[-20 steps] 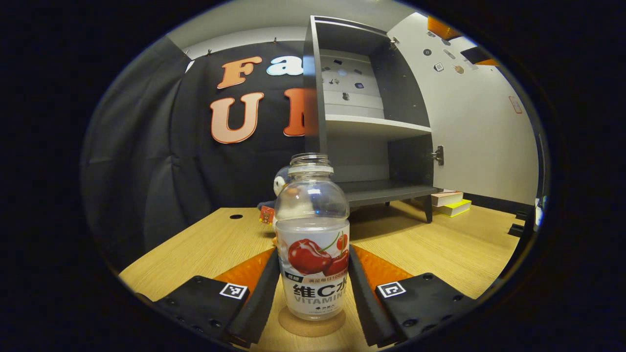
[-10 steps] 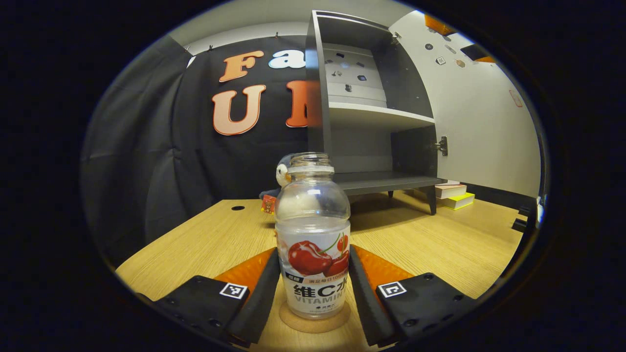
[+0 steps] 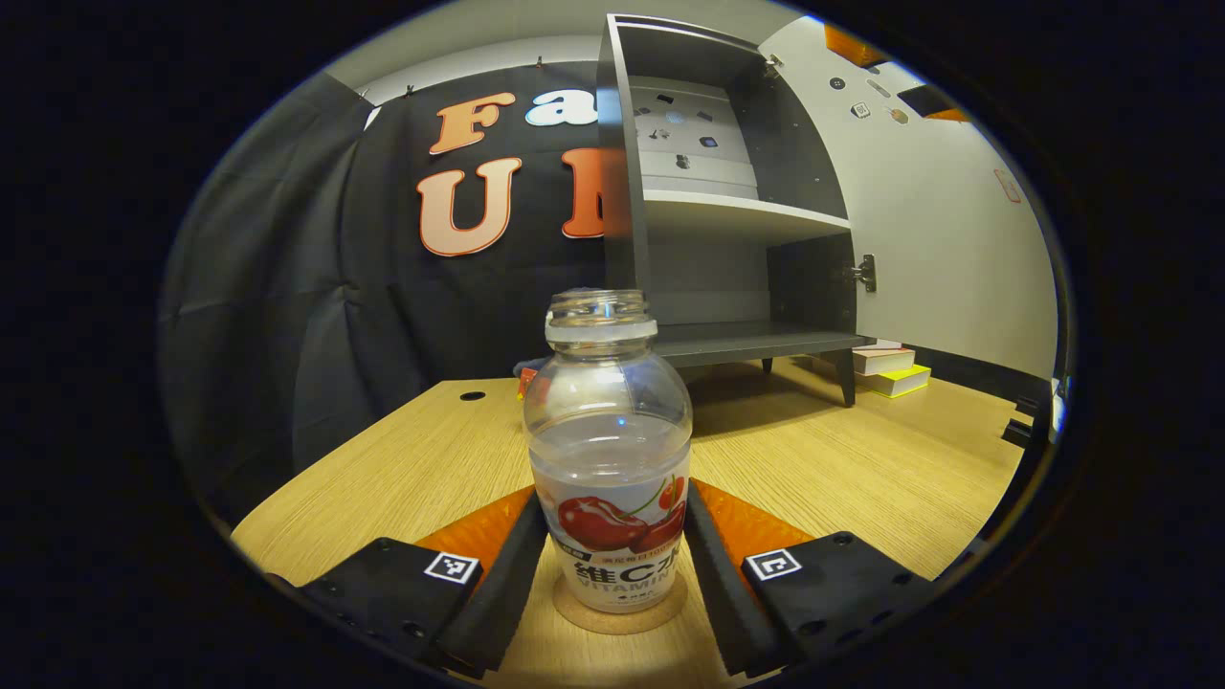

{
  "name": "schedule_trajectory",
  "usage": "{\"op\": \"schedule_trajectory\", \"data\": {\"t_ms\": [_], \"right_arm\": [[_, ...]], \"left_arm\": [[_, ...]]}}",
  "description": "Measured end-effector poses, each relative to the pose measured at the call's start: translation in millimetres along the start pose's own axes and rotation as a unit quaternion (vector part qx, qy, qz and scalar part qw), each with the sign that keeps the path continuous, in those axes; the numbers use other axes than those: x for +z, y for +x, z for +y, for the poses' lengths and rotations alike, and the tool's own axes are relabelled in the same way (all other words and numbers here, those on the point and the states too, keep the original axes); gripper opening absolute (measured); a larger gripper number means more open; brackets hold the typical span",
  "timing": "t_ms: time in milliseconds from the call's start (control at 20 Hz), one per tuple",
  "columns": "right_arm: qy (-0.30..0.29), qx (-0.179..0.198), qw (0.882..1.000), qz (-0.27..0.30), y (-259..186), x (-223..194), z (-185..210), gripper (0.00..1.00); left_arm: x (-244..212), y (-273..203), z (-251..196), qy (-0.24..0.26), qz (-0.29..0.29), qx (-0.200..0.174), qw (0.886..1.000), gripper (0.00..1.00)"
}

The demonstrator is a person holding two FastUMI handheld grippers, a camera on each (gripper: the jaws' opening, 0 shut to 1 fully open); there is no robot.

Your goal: Open the cabinet door with the right hand, grasp the bottle in the cabinet with the left hand and place it on the coaster, then close the cabinet door with the right hand.

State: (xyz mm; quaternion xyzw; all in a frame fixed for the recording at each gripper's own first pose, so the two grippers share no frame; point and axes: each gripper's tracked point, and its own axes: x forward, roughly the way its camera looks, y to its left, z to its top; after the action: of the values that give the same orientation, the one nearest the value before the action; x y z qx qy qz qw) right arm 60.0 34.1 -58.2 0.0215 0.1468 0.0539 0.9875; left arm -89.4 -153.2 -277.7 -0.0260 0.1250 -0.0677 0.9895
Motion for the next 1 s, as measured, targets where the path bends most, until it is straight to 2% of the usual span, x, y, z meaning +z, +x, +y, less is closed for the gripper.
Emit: {"op": "schedule_trajectory", "data": {"t_ms": [150,250,550,750,1000], "right_arm": [[-0.001,-0.002,1.0,-0.002,-0.4,0.7,-0.3,0.86],[0.002,0.001,1.0,-0.001,-0.3,0.0,1.3,0.86],[0.004,0.0,1.0,-0.012,-1.3,6.2,0.1,0.86],[0.014,-0.018,0.999,-0.023,-4.8,11.7,-4.9,0.92],[0.035,-0.053,0.997,-0.034,-8.0,13.9,-10.7,0.93]], "left_arm": [[4.1,1.0,2.5,-0.002,-0.002,0.004,1.0,0.88],[10.1,5.4,0.6,0.002,-0.005,0.0,1.0,0.92],[44.5,6.4,-0.6,0.013,-0.033,-0.005,0.999,0.93],[78.5,4.2,3.2,0.005,-0.046,-0.009,0.999,0.95],[121.5,5.6,7.7,0.007,-0.059,-0.027,0.998,0.95]]}}
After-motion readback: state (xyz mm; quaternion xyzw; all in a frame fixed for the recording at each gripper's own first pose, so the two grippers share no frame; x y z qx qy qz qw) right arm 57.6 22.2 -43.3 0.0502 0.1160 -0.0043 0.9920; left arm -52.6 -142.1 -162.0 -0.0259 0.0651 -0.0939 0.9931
